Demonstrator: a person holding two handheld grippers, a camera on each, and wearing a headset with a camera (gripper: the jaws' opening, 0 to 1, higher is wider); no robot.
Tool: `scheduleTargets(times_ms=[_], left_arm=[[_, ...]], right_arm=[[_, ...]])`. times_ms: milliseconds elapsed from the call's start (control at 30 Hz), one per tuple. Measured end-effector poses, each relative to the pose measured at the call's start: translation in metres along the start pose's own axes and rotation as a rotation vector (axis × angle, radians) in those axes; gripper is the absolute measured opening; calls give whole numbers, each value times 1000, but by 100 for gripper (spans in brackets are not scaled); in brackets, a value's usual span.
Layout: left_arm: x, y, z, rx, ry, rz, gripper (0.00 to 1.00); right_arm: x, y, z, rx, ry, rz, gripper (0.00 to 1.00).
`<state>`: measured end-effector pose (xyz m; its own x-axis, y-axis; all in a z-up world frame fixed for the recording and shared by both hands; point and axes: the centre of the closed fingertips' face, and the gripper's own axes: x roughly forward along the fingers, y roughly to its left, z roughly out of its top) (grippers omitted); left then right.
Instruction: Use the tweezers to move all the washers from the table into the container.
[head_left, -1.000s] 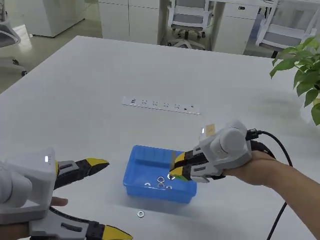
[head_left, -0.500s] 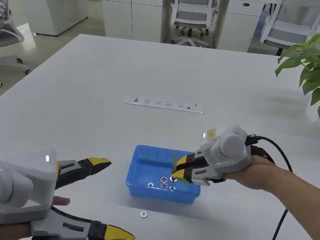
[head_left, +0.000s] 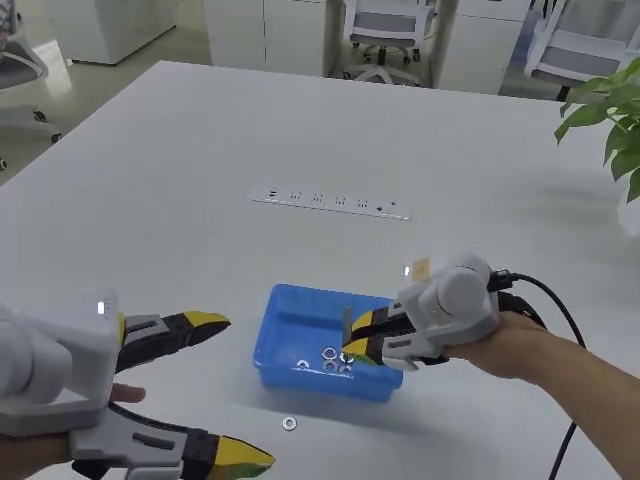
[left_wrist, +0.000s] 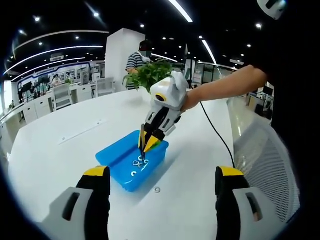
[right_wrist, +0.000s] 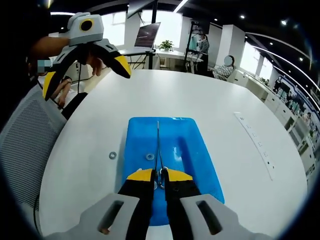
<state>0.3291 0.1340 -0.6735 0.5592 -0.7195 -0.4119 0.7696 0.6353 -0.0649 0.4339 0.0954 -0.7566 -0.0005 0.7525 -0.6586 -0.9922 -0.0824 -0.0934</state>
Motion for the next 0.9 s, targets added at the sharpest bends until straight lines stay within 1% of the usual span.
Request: scheduleTargets(times_ms=[100, 233, 333, 467, 567, 667, 733, 800, 900], left_arm=[[2, 1, 0, 1, 5, -7, 89], [5, 4, 4, 12, -1, -13, 85], [8, 7, 4, 20, 3, -27, 81], [13, 13, 8, 39, 8, -44, 74], [17, 18, 12, 57, 8, -57, 66], [26, 24, 19, 85, 10, -68, 60], [31, 27, 23, 106, 9, -72, 57], [36, 29, 27, 113, 8, -81, 56], [43, 30, 28, 145, 21, -94, 52]], right_arm=[[1, -1, -1, 0, -3, -2, 9], [1, -1, -1, 12, -9, -2, 9], [2, -1, -1, 15, -13, -4, 9], [1, -1, -1, 19, -16, -7, 9], [1, -1, -1, 15, -16, -7, 9], [1, 0, -1, 11, -15, -7, 9], [1, -1, -1, 13, -16, -8, 9], [1, 0, -1, 9, -16, -8, 9], [1, 0, -2, 2, -13, -7, 9]])
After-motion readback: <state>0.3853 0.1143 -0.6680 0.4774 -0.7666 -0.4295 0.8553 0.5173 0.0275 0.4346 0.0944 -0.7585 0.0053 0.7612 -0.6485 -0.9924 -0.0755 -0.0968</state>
